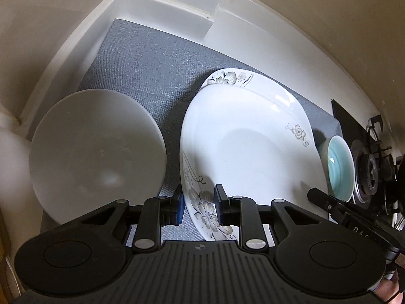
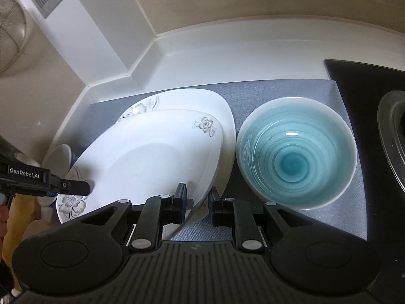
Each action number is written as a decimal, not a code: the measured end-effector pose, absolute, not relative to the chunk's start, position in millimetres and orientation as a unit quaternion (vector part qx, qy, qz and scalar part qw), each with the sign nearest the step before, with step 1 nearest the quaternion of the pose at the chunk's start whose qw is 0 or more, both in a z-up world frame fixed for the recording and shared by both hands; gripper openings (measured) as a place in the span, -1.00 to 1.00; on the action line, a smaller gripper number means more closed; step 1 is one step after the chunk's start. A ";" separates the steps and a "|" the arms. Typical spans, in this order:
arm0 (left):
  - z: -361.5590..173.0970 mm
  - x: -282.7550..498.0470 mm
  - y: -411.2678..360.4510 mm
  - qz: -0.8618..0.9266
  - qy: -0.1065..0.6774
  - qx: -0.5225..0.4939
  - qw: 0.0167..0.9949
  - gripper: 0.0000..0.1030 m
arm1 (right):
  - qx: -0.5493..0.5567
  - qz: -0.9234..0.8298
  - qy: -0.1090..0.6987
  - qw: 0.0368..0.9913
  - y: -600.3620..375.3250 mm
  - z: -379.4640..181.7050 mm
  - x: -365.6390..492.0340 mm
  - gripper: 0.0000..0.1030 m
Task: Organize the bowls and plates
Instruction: 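Lift the floral plate and lower it onto the other white square plate, then grasp the terracotta-brown round plate's rim with both grippers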
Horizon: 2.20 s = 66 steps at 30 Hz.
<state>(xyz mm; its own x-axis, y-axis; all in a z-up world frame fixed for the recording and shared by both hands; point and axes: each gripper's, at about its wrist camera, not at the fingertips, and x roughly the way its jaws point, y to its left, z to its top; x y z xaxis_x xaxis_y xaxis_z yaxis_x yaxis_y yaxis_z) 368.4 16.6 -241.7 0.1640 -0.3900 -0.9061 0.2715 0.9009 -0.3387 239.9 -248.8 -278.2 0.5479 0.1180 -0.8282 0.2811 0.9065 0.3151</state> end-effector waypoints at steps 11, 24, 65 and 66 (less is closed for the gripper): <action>-251.2 368.1 17.8 -0.233 0.609 -0.052 0.757 -0.52 | 0.225 -0.098 0.454 0.856 -255.2 -283.4 238.5 -0.56; -247.8 359.3 36.0 -0.242 0.617 -0.069 0.745 -0.50 | 0.200 -0.102 0.480 0.848 -231.3 -274.4 226.5 -0.65; -288.8 294.6 -10.9 -0.319 0.649 0.081 0.687 -0.81 | 0.161 -0.086 0.542 0.820 -191.5 -298.1 155.1 -0.78; -289.9 292.5 -13.6 -0.318 0.648 0.090 0.686 -0.80 | 0.165 -0.087 0.543 0.819 -192.1 -297.4 155.4 -0.79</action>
<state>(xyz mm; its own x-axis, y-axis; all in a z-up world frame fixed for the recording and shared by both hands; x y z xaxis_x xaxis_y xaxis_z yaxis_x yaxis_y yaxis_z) 292.5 -13.6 -289.9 -0.0428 -0.3192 -0.9467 0.5538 0.7811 -0.2884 155.4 -192.1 -297.4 0.3952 0.0368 -0.9179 0.3219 0.9303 0.1759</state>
